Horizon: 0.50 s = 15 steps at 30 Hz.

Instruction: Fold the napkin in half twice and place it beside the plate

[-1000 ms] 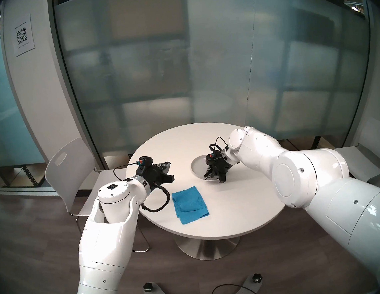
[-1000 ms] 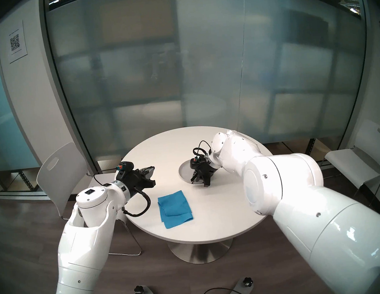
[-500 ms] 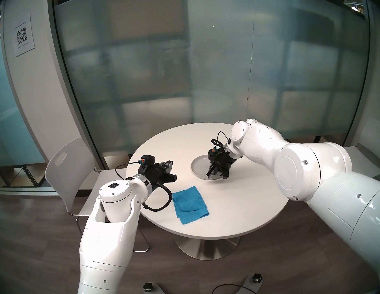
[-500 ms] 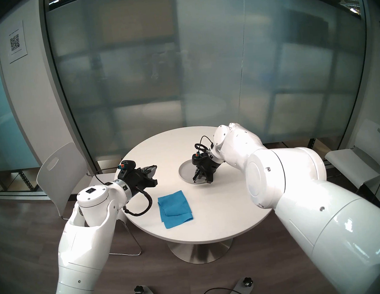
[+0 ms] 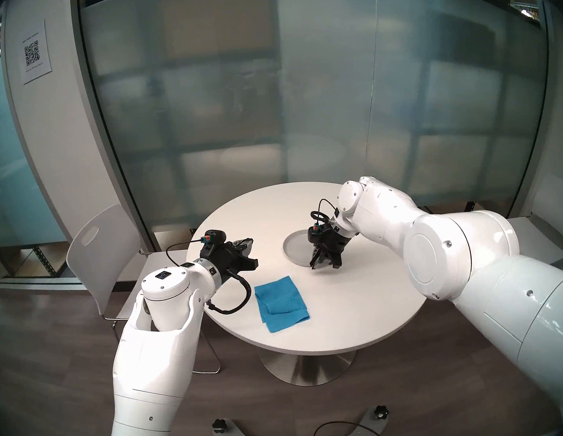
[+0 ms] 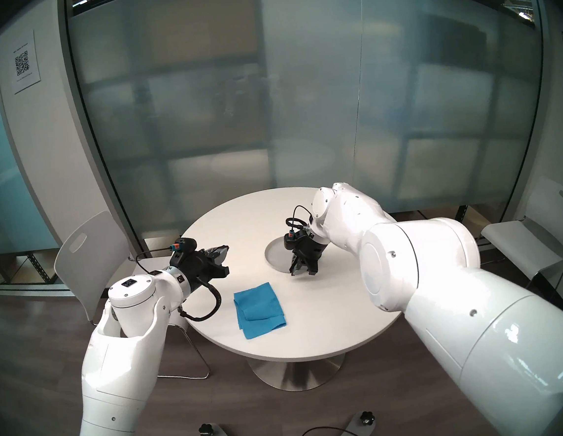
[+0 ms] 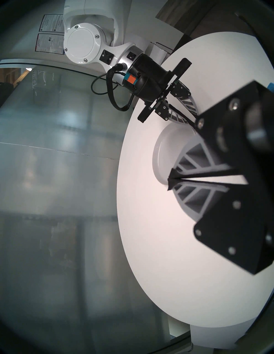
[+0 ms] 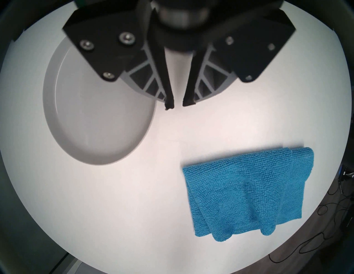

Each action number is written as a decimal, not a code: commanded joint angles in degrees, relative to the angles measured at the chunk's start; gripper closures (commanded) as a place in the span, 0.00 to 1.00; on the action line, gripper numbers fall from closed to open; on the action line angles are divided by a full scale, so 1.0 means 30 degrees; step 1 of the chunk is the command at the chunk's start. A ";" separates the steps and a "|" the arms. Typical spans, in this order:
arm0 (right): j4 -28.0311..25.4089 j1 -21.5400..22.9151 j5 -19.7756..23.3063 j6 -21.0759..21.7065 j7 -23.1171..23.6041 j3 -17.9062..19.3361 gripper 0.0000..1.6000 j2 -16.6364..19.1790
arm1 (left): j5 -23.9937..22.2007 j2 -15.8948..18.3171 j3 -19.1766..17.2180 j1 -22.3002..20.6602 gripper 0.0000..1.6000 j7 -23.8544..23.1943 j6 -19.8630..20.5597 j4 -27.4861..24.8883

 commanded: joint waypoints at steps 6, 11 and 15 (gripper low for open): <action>-0.0337 -0.0052 -0.0220 0.0146 -0.0890 -0.0029 0.59 -0.0142 | -0.0077 0.0039 -0.0178 0.0255 0.74 -0.0009 0.0010 -0.0739; -0.0282 -0.0231 -0.0439 0.0237 -0.1211 -0.0065 0.62 -0.0125 | -0.0099 0.0054 -0.0251 0.0351 0.74 -0.0004 0.0018 -0.0789; -0.0251 -0.0336 -0.0570 0.0288 -0.1363 -0.0087 0.63 -0.0130 | -0.0109 0.0044 -0.0288 0.0403 0.74 0.0012 0.0011 -0.0824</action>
